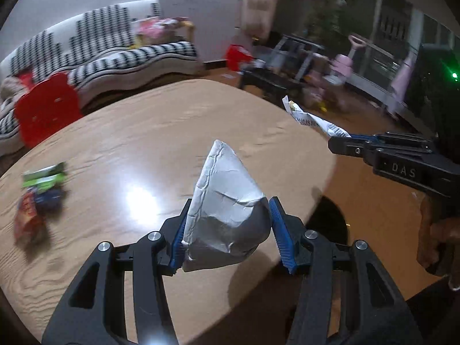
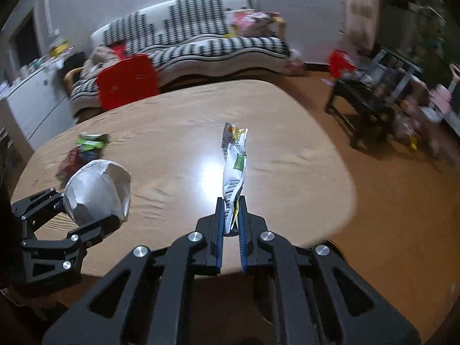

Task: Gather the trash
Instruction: 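Carry the foil ball and wrapper over the black bin and open both tools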

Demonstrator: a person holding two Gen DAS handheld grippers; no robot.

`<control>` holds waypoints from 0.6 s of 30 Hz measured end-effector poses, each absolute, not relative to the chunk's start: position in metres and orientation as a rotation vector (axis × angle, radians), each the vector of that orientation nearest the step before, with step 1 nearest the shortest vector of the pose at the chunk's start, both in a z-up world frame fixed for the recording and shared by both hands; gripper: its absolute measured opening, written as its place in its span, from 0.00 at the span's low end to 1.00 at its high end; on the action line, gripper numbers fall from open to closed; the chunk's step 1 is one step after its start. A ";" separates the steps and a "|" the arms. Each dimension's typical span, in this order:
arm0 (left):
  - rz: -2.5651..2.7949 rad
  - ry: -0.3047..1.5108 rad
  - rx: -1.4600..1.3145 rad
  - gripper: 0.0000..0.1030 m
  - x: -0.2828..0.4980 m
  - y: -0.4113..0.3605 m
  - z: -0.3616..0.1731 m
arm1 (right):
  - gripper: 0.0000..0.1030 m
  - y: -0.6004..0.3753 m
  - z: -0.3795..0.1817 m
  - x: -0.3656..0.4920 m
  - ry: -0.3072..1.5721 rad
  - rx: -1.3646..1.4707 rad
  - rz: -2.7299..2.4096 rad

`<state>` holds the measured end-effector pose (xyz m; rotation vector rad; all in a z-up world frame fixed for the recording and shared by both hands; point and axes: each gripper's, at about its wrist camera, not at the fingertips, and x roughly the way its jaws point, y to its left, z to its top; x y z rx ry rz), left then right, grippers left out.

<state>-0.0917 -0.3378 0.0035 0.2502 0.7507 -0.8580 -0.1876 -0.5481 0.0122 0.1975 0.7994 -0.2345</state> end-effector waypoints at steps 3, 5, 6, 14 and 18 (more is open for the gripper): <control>-0.923 0.757 0.268 0.49 -0.111 -0.368 -0.002 | 0.09 -0.578 0.003 -0.215 0.812 0.235 -0.282; -0.967 0.760 0.286 0.49 -0.125 -0.389 -0.006 | 0.09 -0.594 -0.006 -0.233 0.830 0.260 -0.307; -0.988 0.764 0.293 0.49 -0.132 -0.400 -0.009 | 0.09 -0.600 -0.011 -0.241 0.844 0.273 -0.314; -1.099 0.820 0.362 0.49 -0.166 -0.459 -0.042 | 0.09 -0.641 -0.048 -0.284 0.932 0.368 -0.373; -1.125 0.835 0.386 0.50 -0.170 -0.475 -0.051 | 0.10 -0.648 -0.052 -0.291 0.936 0.390 -0.373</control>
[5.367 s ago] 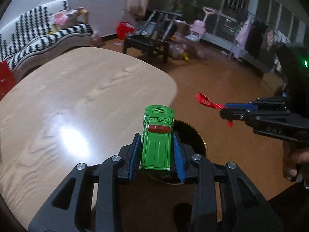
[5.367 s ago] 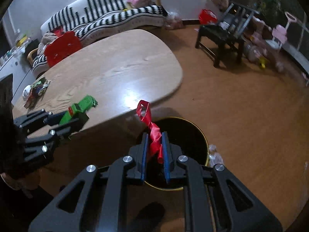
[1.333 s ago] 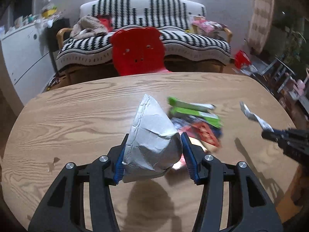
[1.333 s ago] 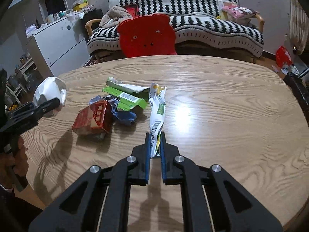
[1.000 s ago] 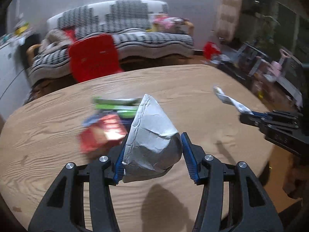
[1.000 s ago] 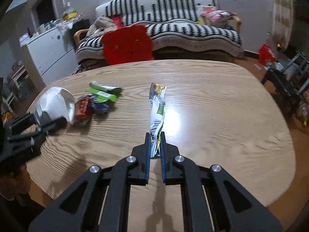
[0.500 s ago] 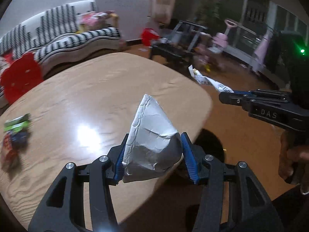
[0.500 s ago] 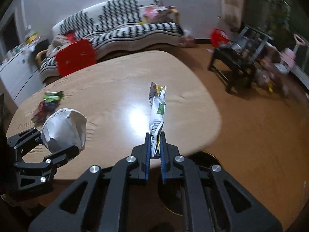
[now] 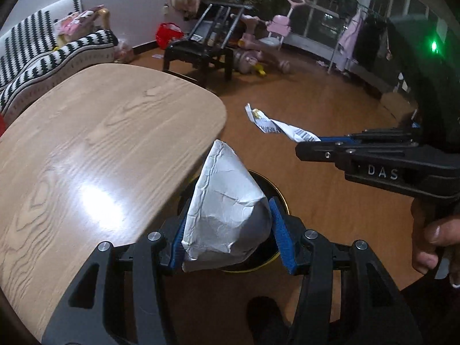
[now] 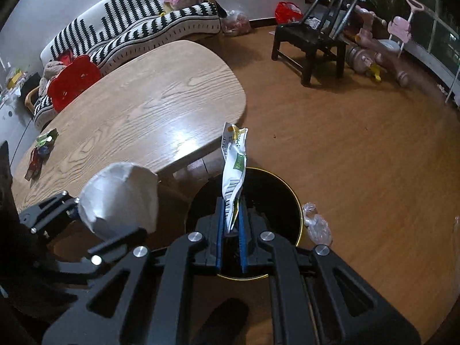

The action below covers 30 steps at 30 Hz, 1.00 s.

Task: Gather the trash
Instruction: 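Carry the foil ball and wrapper over the black bin and open both tools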

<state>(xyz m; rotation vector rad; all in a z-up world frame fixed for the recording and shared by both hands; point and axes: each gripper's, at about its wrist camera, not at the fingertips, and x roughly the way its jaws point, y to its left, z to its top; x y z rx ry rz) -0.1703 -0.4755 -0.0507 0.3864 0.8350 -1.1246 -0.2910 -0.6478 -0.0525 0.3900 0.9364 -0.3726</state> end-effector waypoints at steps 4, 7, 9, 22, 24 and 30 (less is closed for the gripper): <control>-1.127 0.847 0.395 0.50 -0.170 -0.485 -0.057 | 0.10 -0.652 -0.053 -0.290 0.940 0.396 -0.376; -1.127 0.854 0.393 0.50 -0.168 -0.488 -0.057 | 0.10 -0.651 -0.052 -0.286 0.946 0.396 -0.374; -1.127 0.858 0.392 0.50 -0.167 -0.492 -0.058 | 0.10 -0.652 -0.052 -0.284 0.947 0.396 -0.374; -1.151 0.880 0.399 0.50 -0.169 -0.504 -0.062 | 0.10 -0.656 -0.054 -0.284 0.946 0.414 -0.384; -1.161 0.887 0.412 0.54 -0.169 -0.506 -0.064 | 0.10 -0.658 -0.056 -0.284 0.953 0.423 -0.388; -1.162 0.866 0.404 0.75 -0.168 -0.500 -0.062 | 0.75 -0.661 -0.052 -0.286 0.930 0.424 -0.403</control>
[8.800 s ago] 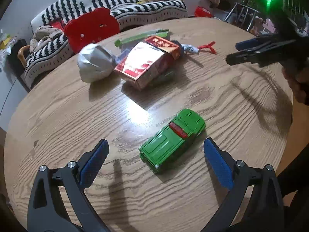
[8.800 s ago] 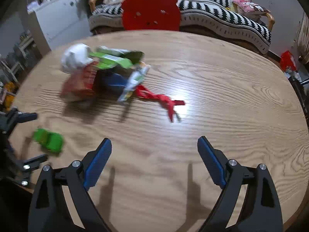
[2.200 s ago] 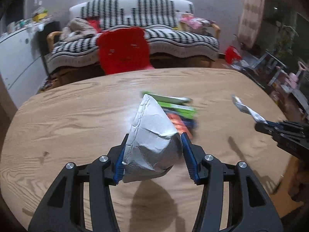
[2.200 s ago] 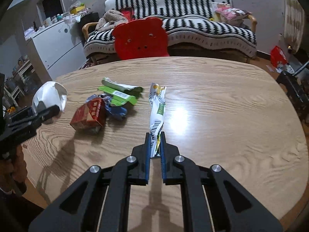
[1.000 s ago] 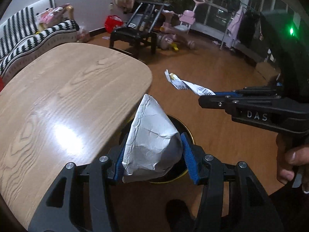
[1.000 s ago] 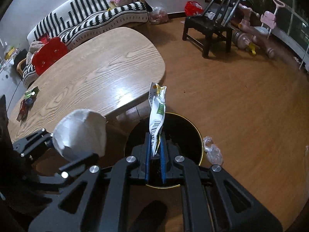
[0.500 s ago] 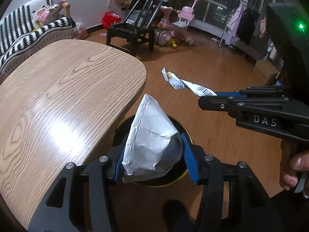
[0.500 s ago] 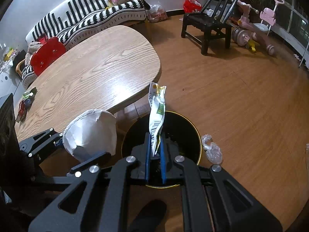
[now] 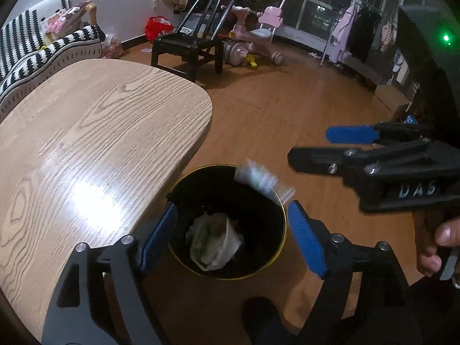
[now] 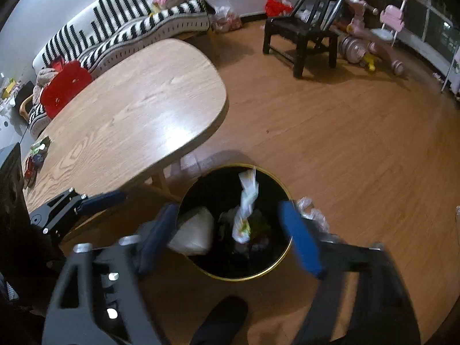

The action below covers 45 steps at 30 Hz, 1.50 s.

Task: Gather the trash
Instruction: 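Carry the foil ball and wrapper over the black bin and open both tools, then return both tools to the table toward the red cigarette pack and blue cloth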

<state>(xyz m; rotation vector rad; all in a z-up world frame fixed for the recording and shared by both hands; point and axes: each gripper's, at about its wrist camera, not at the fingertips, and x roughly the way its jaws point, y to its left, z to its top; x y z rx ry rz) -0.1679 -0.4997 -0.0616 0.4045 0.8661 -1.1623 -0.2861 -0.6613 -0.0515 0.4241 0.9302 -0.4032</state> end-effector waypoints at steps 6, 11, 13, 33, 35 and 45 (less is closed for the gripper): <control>-1.144 0.850 0.374 0.79 -0.159 -0.479 -0.047 | 0.75 -0.651 -0.038 -0.278 0.903 0.416 -0.391; -1.079 0.776 0.370 0.90 -0.144 -0.436 -0.021 | 0.77 -0.621 -0.019 -0.252 0.874 0.371 -0.326; -1.043 0.749 0.363 0.90 -0.133 -0.411 -0.013 | 0.77 -0.603 -0.011 -0.237 0.863 0.341 -0.292; -0.449 0.692 0.322 0.91 0.013 -0.095 0.008 | 0.82 -0.359 0.014 -0.030 0.828 0.189 0.153; -0.438 0.707 0.315 0.91 0.020 -0.075 0.004 | 0.82 -0.338 0.011 -0.017 0.835 0.168 0.185; -0.435 0.775 0.335 0.91 0.067 -0.057 -0.031 | 0.82 -0.290 -0.020 0.040 0.894 0.155 0.238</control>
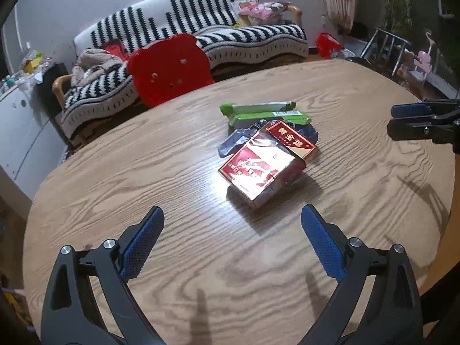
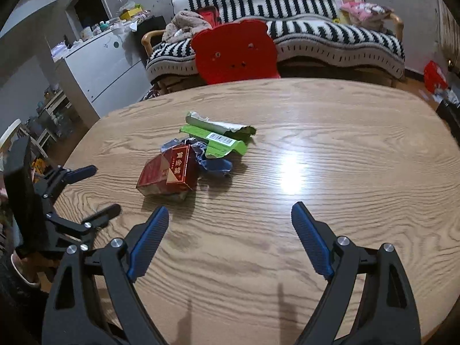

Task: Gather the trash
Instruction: 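Return both tools to the table toward the red cigarette pack and blue cloth, then grasp the red cigarette pack with the left tool while the right tool grasps the blue cloth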

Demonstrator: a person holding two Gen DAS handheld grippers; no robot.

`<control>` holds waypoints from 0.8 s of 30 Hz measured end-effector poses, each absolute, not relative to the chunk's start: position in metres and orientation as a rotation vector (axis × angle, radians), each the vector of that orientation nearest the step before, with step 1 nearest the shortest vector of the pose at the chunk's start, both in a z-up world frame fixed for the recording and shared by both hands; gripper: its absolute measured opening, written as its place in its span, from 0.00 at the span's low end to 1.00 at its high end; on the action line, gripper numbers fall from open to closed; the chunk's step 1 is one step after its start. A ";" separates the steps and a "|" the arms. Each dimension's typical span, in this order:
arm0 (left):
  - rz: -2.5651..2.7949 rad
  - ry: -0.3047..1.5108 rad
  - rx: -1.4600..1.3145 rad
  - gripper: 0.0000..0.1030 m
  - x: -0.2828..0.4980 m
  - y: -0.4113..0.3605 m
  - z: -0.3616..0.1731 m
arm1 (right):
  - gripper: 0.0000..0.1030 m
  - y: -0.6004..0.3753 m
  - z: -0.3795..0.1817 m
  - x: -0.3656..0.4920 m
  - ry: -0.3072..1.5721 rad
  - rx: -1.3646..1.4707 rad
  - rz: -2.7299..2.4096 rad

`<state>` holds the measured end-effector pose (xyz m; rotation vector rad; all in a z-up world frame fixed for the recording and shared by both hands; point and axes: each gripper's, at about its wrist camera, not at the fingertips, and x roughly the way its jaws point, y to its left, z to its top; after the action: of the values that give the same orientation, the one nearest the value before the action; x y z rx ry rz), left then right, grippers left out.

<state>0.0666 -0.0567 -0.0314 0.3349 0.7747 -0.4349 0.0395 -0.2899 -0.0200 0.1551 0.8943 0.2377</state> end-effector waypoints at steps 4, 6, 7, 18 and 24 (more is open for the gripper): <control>-0.458 0.792 0.356 0.91 0.089 -0.069 -0.045 | 0.82 -0.296 -0.029 0.049 0.918 0.189 0.232; -0.474 0.805 0.335 0.91 0.099 -0.074 -0.050 | 0.82 -0.297 -0.036 0.056 0.940 0.207 0.236; -0.495 0.816 0.327 0.91 0.105 -0.077 -0.052 | 0.82 -0.297 -0.039 0.058 0.947 0.204 0.235; -0.546 0.794 0.333 0.67 0.114 -0.102 -0.061 | 0.82 -0.305 -0.045 0.064 0.965 0.208 0.232; -0.532 0.784 0.316 0.63 0.092 -0.086 -0.041 | 0.82 -0.290 -0.047 0.076 0.962 0.174 0.220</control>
<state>0.0920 -0.0862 -0.0412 0.3156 0.7841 -0.5316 0.0762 -0.2902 -0.0473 0.1743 0.9622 0.2201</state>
